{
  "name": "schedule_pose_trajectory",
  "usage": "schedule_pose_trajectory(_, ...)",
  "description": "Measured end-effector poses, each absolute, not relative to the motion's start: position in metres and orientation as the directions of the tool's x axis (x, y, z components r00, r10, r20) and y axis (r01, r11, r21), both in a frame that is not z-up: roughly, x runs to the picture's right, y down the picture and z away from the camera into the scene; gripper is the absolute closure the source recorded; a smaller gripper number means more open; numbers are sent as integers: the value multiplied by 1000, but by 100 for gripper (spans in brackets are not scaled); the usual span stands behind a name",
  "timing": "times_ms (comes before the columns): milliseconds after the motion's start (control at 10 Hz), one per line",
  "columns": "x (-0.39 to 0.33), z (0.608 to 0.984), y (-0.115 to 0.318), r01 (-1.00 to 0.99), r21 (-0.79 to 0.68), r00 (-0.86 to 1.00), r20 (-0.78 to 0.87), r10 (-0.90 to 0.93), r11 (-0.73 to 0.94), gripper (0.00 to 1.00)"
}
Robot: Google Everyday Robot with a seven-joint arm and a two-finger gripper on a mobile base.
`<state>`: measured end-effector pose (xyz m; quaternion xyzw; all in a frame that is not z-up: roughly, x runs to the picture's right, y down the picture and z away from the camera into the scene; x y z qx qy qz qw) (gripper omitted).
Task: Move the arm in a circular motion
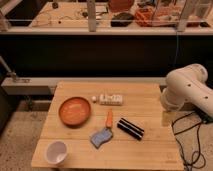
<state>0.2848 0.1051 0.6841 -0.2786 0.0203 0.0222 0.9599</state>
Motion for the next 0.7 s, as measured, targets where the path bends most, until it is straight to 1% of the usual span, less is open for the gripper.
schedule_pose_trajectory(700, 285, 685, 106, -54, -536, 998, -50, 32, 843, 20)
